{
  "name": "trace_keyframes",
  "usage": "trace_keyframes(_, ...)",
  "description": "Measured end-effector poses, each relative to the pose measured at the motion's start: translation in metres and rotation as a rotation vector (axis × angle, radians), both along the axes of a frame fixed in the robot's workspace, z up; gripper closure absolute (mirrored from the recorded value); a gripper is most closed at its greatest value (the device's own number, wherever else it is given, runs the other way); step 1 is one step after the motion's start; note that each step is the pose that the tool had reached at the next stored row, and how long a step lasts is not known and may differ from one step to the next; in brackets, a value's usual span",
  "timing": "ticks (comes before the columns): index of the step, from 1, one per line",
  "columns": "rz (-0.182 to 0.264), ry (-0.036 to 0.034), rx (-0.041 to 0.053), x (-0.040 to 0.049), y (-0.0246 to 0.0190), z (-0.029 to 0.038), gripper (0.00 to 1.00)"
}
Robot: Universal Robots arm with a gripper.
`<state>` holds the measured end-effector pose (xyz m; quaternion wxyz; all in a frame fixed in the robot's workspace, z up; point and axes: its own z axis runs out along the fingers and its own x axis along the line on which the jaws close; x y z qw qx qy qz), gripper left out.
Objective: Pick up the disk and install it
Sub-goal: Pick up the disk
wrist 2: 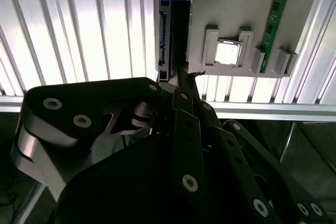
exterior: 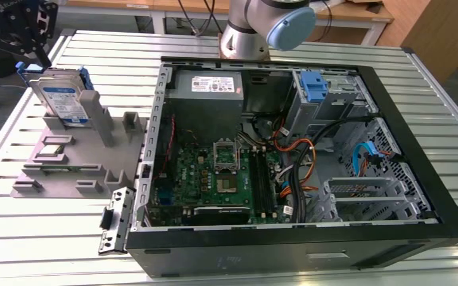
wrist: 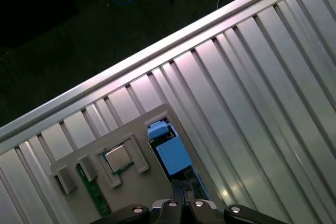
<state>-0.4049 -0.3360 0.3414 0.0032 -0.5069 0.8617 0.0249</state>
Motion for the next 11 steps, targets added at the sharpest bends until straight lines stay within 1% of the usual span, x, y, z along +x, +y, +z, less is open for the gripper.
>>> trace_keyframes(11, 0.163, -0.0026, 0.0035, 0.0000, 0.0000, -0.0006, 0.90)
